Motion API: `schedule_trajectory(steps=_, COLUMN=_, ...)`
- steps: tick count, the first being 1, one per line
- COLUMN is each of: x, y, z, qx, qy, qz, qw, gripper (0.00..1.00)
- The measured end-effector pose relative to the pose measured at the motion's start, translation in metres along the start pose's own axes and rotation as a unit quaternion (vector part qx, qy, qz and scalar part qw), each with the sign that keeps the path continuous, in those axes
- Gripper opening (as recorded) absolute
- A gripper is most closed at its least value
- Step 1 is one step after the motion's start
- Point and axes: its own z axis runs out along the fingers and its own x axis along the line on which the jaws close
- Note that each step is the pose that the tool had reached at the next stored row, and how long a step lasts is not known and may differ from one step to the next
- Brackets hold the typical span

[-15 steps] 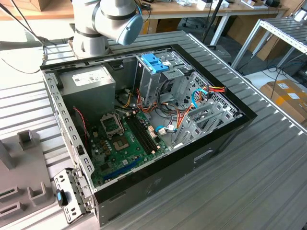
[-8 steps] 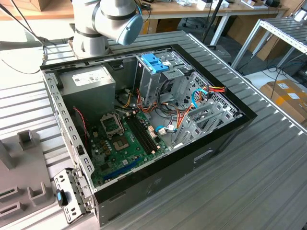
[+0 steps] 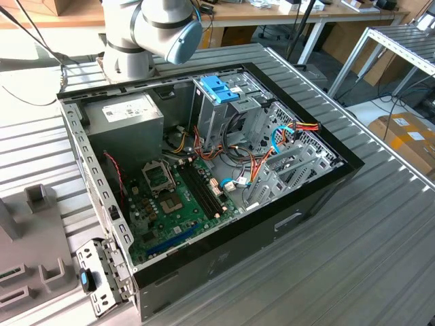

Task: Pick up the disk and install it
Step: 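Pick up the disk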

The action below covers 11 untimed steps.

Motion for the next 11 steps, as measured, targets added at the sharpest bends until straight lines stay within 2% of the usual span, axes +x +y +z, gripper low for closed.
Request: schedule_trajectory(steps=11, x=0.0001, y=0.0, z=0.0048, qx=0.0, qy=0.0, qz=0.0, qw=1.0, gripper=0.42)
